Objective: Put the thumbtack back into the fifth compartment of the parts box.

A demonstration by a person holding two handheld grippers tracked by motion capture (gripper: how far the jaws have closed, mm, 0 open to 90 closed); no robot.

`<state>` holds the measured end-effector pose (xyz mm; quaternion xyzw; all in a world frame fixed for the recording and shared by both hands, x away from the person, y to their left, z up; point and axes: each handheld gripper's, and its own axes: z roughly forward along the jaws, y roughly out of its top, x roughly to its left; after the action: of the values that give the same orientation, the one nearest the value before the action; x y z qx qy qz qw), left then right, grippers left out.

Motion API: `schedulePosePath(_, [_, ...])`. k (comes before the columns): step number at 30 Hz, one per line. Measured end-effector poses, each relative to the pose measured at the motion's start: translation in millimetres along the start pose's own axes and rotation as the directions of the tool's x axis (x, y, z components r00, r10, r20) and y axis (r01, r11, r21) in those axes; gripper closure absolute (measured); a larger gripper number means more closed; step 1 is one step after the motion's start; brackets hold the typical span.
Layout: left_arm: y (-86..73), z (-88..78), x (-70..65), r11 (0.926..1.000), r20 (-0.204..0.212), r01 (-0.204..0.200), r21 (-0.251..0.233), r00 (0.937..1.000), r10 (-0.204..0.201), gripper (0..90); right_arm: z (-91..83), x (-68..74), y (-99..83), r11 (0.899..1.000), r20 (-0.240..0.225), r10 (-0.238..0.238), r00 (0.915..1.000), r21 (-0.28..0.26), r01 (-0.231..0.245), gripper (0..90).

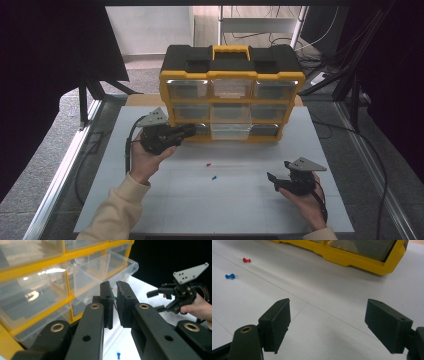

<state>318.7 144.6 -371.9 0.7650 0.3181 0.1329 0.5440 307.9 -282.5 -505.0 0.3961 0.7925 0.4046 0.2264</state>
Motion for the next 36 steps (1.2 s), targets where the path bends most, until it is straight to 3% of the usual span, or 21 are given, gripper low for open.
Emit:
schedulePosePath(14, [19.6,18.9,8.5,1.0000,-0.011,0.005,0.001,0.9999,-0.005,83.0,-0.1,-1.0,0.0,1.000,0.007,0.001,1.0000,-0.004,-0.001,20.9])
schedulePosePath(26, [30.1,38.4,7.9,0.9997,0.009,-0.004,0.022,1.0000,0.004,82.9,-0.7,-2.6,-0.2,1.000,0.001,0.005,1.0000,-0.008,-0.005,20.9])
schedulePosePath(36, [38.8,45.3,9.4,0.9996,0.020,-0.006,0.027,0.9998,0.006,82.9,-0.2,-2.9,-0.2,1.000,0.002,0.007,1.0000,-0.008,-0.007,20.9])
